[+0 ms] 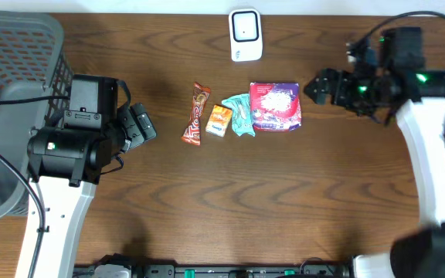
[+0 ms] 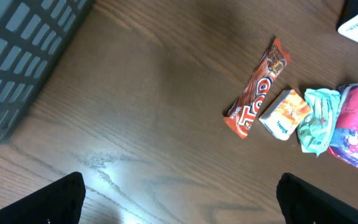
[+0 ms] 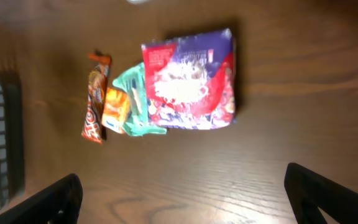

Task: Scan the item barcode
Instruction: 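Swing the right gripper forward to the purple liner pack, then grasp the purple liner pack with the right gripper and lift it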

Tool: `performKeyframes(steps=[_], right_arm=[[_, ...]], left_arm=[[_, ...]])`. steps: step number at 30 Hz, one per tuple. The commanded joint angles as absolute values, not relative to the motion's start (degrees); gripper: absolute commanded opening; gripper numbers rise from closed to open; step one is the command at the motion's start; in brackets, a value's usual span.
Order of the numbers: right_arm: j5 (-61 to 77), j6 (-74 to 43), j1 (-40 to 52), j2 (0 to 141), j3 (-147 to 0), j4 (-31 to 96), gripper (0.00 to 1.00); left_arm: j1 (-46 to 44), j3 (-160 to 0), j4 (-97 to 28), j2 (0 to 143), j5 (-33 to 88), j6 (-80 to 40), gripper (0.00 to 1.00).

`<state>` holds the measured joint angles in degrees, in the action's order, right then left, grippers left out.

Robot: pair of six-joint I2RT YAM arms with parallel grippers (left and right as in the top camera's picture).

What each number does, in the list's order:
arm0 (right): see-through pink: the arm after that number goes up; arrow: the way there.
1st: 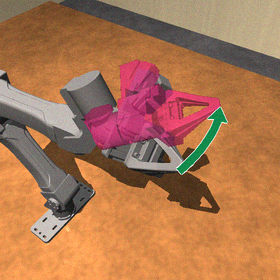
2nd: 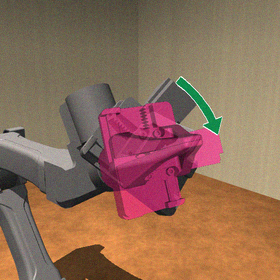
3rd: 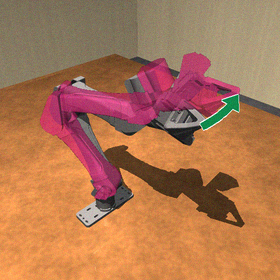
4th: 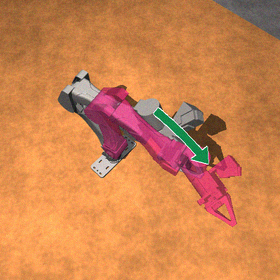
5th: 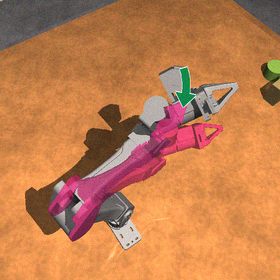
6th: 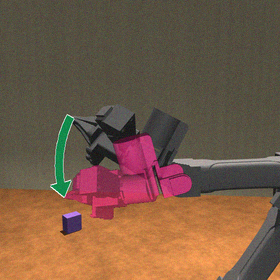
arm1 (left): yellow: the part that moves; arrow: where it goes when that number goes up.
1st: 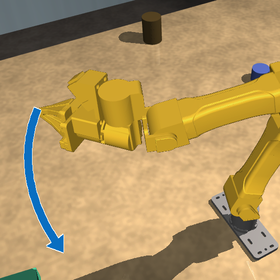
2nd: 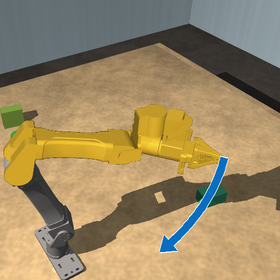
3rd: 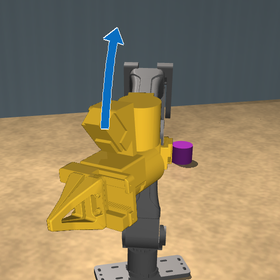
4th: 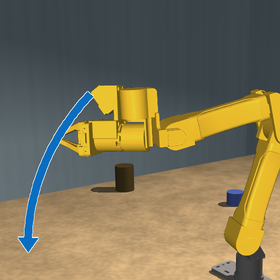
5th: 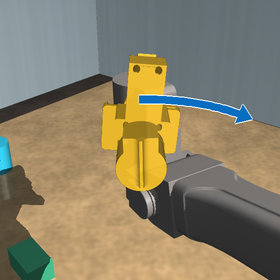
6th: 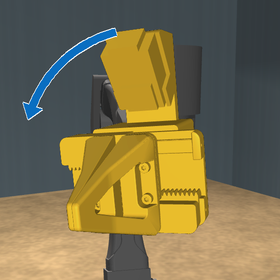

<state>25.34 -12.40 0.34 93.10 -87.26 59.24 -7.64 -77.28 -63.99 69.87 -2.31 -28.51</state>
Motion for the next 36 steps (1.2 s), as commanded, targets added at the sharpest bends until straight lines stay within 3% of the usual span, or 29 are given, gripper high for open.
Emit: performKeyframes(steps=[1, 17, 22, 28, 31, 32, 34, 35, 36], right_arm=[[32.08, -10.63, 0.10, 98.00, -88.44, 58.50, 0.99], [32.10, -10.13, 0.12, 115.04, -88.44, 44.05, 0.99], [35.66, -7.70, 0.16, 120.29, -88.44, 43.29, 0.79], [42.76, -3.36, 0.86, 123.92, -88.44, 42.76, 0.76], [42.78, -1.45, 1.21, 124.25, -88.44, 42.83, 0.60], [42.78, -1.23, 1.34, 124.25, -88.44, 42.89, 0.47], [42.76, -1.21, 1.50, 124.25, -88.44, 43.07, 0.11], [42.78, -1.85, 1.50, 124.18, -88.47, 43.11, 0.01], [42.74, -2.76, 1.50, 124.03, -88.55, 43.29, 0.01]], left_arm=[[-7.40, -77.87, -64.01, 69.49, -3.05, -28.80, 0.98], [-7.40, -77.87, -64.01, 69.49, -3.05, -28.82, 0.98], [-7.40, -77.87, -64.01, 69.49, -3.07, -28.80, 0.98], [-7.40, -77.87, -64.01, 69.49, -3.07, -28.82, 0.98], [-7.40, -77.87, -64.01, 69.49, -3.07, -28.80, 0.98], [-7.40, -77.87, -64.01, 69.49, -3.07, -28.82, 0.98], [-7.40, -77.87, -64.01, 69.49, -3.07, -28.82, 0.98], [-7.40, -77.87, -64.01, 69.49, -3.07, -28.82, 0.98], [-7.40, -77.87, -64.01, 69.49, -3.07, -28.82, 0.98]])
